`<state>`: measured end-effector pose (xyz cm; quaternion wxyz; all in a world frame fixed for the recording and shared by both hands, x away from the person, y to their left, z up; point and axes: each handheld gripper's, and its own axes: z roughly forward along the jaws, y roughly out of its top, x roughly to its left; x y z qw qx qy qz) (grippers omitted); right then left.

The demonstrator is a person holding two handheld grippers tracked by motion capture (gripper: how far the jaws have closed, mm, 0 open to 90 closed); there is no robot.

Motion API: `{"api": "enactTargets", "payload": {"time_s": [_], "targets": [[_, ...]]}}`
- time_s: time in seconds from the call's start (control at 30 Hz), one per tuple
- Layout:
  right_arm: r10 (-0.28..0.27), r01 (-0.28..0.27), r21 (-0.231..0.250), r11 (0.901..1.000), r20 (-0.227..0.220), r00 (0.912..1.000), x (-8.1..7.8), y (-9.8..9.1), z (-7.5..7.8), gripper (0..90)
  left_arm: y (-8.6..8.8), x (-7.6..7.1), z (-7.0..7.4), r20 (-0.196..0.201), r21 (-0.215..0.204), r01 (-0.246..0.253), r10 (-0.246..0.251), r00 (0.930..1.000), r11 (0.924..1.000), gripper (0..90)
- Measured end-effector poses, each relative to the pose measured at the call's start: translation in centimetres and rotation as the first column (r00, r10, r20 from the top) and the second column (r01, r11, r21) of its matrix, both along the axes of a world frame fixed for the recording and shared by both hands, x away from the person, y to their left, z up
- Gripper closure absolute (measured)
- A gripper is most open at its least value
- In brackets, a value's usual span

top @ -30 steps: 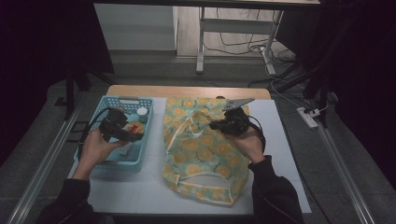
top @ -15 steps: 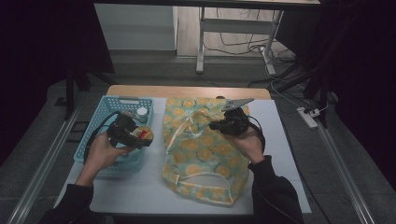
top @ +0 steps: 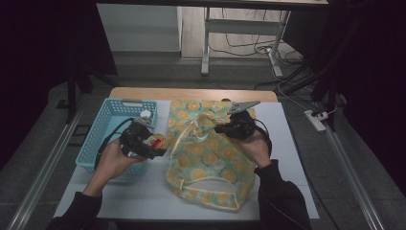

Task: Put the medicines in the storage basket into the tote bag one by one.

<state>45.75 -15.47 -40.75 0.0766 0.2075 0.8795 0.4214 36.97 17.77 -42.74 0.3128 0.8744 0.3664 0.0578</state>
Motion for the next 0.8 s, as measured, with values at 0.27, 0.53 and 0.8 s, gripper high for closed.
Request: {"api": "enactTargets", "payload": {"time_s": [0.27, 0.53, 0.8], "targets": [[-0.001, 0.001, 0.001, 1.0000, 0.003, 1.0000, 0.0, -0.1, 0.0, 89.0, -2.4, -0.4, 0.3, 0.009, -0.003, 0.063, -0.063, 0.9980, 0.9980, 20.1], [-0.001, 0.001, 0.002, 1.0000, 0.002, 1.0000, 0.1, -0.1, 0.0, 89.0, -4.4, -0.4, 0.1, 0.014, -0.016, 0.110, -0.109, 0.9939, 0.9938, 20.1], [-0.005, 0.005, 0.002, 1.0000, 0.000, 1.0000, 0.1, -0.1, -0.1, 89.0, -6.6, 0.1, -0.3, 0.011, -0.015, 0.157, -0.157, 0.9875, 0.9874, 20.1]]}}
